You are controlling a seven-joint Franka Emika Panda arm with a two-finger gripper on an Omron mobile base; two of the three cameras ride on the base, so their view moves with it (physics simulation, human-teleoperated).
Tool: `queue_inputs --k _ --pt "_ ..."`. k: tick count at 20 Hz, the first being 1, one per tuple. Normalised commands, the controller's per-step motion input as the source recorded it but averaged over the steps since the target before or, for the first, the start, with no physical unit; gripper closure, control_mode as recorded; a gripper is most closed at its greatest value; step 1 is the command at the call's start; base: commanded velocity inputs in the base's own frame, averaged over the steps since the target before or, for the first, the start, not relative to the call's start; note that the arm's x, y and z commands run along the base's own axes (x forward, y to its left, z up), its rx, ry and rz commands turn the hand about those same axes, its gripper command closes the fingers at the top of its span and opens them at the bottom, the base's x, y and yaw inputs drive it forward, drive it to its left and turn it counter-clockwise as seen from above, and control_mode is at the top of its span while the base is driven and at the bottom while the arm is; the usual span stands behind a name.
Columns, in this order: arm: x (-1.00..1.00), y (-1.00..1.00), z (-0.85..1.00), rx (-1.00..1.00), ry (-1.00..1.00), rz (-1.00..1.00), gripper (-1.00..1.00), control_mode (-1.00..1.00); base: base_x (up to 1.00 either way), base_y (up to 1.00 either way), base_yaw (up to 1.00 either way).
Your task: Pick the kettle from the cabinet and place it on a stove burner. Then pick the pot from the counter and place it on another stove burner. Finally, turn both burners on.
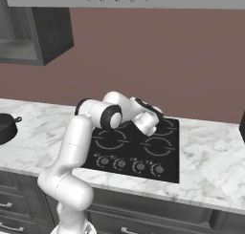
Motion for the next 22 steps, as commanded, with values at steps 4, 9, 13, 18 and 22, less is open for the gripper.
queue_inputs --k 4,9,13,18,22 --pt "0.00 0.00 -0.15 0.03 0.00 0.02 -1.00 -1.00 0.00 0.00 0.00" --pt "0.00 -0.06 -0.17 0.03 0.00 0.01 -1.00 -1.00 0.00 0.00 0.00" --pt "0.00 -0.18 -0.14 0.03 0.00 0.00 -1.00 -1.00 0.00 0.00 0.00" --pt "0.00 -0.44 -0.21 0.00 0.00 0.00 -1.00 -1.00 0.00 0.00 0.00" --pt "0.00 -0.48 -0.28 0.00 0.00 0.00 -1.00 -1.00 0.00 0.00 0.00"
